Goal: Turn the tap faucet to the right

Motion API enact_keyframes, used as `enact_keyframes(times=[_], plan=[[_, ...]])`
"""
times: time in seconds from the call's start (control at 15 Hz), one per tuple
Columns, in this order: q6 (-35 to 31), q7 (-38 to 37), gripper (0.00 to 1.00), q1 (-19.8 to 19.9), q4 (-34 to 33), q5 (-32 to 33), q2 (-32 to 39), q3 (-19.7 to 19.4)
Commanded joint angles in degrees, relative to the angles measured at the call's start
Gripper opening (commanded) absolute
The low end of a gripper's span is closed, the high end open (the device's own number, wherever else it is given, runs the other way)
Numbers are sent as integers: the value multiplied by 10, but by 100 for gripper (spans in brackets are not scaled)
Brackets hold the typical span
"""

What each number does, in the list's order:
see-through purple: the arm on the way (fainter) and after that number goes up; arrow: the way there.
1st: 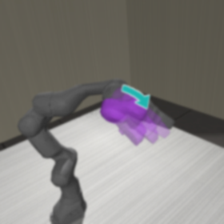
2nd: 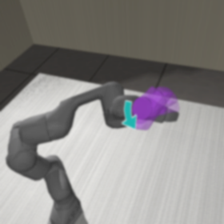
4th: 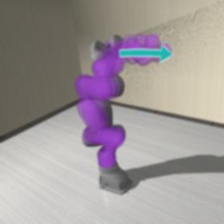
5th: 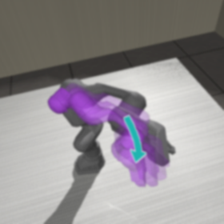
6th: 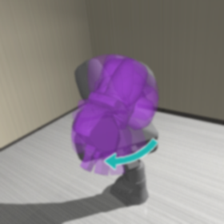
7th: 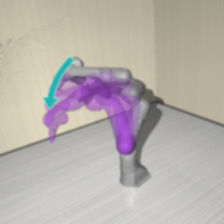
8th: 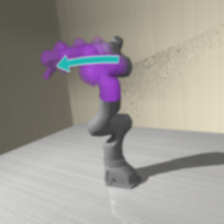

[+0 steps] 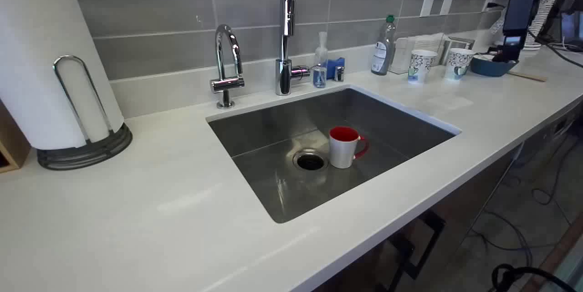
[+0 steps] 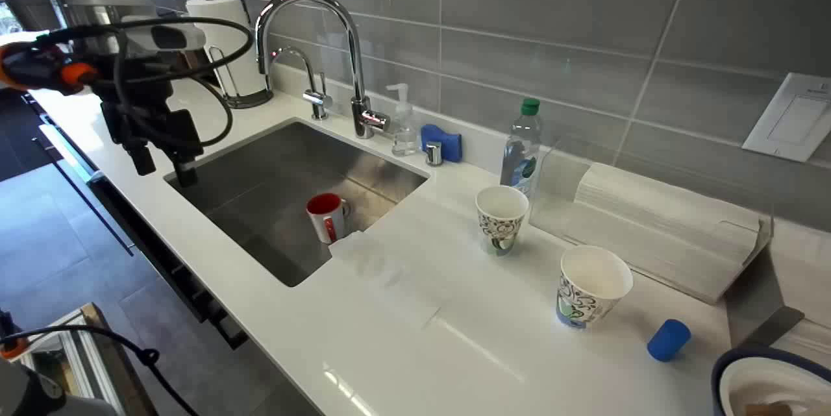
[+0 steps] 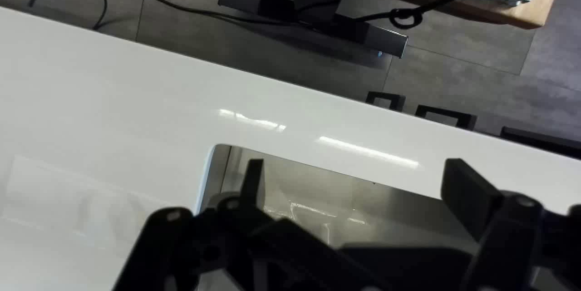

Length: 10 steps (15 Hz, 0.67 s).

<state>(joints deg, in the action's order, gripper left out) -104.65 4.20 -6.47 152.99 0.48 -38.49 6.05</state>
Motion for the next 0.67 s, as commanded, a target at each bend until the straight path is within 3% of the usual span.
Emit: enact_keyframes(times=[0.0, 0.33, 0.6], plan=[[1, -3, 100, -5, -1, 3, 1, -4], [1, -3, 100, -5, -1, 3, 1, -4], [-67, -73, 100, -4, -60, -19, 95, 26]])
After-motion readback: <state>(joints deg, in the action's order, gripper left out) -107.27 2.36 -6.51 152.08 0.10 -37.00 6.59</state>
